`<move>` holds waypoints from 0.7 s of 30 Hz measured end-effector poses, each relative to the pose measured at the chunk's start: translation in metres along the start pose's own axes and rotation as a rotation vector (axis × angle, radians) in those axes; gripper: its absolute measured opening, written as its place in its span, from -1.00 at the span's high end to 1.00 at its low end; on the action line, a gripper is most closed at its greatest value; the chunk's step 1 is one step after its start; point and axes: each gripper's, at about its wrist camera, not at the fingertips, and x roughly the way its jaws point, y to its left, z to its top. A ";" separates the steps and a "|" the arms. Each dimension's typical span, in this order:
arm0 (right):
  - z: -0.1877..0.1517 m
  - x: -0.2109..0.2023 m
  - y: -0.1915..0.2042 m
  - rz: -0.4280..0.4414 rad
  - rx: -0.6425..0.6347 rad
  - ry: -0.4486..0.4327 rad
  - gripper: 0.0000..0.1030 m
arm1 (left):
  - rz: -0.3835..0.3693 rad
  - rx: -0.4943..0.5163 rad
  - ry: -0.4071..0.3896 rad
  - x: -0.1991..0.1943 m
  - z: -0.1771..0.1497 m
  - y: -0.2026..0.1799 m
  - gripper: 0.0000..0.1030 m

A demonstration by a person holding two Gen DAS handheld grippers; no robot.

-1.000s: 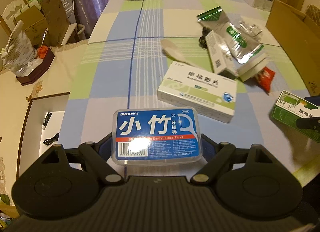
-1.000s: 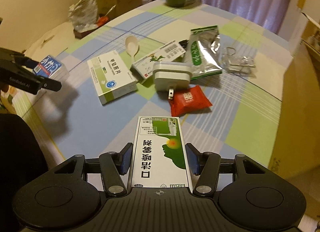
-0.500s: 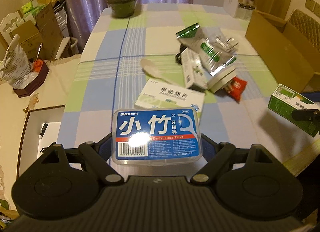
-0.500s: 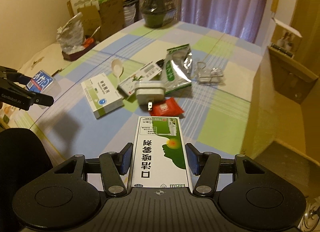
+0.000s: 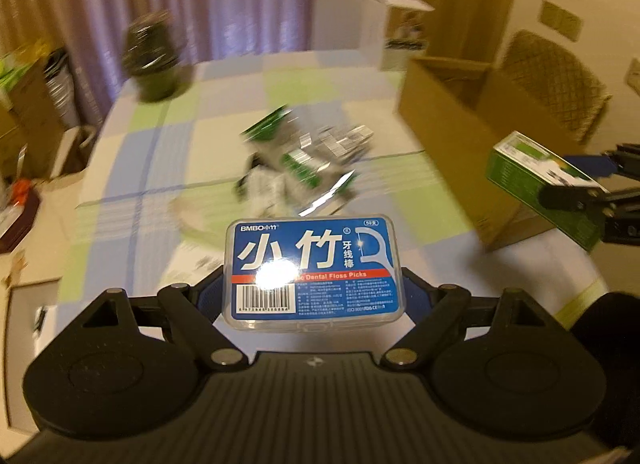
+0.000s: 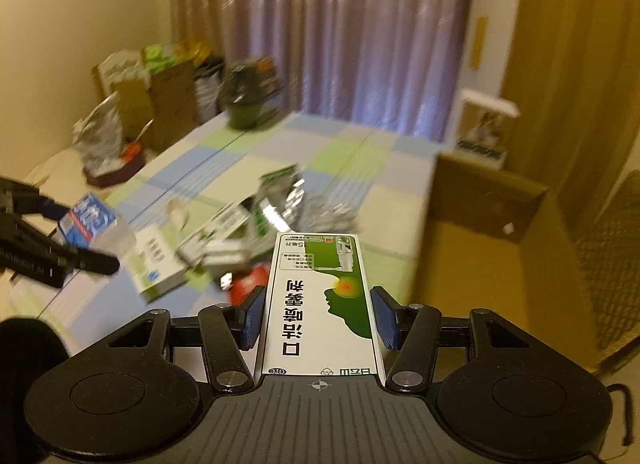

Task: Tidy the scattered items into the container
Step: 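Carry the floss box and mouthwash box with both tools to the cardboard box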

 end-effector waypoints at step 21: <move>0.010 -0.016 -0.146 -0.200 0.166 -0.039 -0.13 | -0.284 0.154 -0.083 0.063 0.100 -0.170 -0.62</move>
